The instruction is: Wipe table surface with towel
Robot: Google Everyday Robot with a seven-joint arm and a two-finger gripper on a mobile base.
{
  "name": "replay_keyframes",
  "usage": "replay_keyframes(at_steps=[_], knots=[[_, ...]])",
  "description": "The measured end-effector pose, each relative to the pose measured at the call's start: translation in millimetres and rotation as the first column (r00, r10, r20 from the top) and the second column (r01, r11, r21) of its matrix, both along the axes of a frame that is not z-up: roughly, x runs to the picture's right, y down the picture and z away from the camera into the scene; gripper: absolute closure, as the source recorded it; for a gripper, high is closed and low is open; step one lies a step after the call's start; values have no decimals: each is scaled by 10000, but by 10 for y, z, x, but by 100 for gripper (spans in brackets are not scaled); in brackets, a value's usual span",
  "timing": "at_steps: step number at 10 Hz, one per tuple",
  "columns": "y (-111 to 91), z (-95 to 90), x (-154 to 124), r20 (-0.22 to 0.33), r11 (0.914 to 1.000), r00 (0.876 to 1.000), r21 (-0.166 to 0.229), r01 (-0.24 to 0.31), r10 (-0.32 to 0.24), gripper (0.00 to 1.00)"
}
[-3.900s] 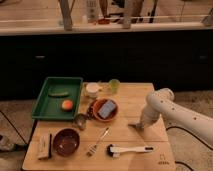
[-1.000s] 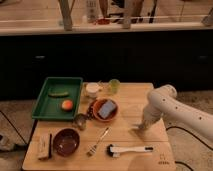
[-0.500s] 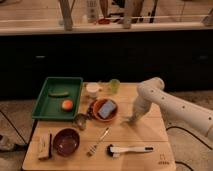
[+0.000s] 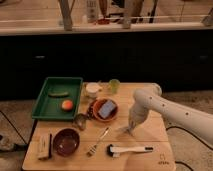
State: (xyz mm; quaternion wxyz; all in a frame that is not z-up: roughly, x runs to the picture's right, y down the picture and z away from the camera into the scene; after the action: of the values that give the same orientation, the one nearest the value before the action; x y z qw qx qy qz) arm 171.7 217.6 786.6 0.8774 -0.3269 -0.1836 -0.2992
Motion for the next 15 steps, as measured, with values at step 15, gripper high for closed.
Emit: replay_keyframes(at_steps=[15], knots=[[-34, 205, 0, -72, 9990, 10000, 444, 19, -16, 99]])
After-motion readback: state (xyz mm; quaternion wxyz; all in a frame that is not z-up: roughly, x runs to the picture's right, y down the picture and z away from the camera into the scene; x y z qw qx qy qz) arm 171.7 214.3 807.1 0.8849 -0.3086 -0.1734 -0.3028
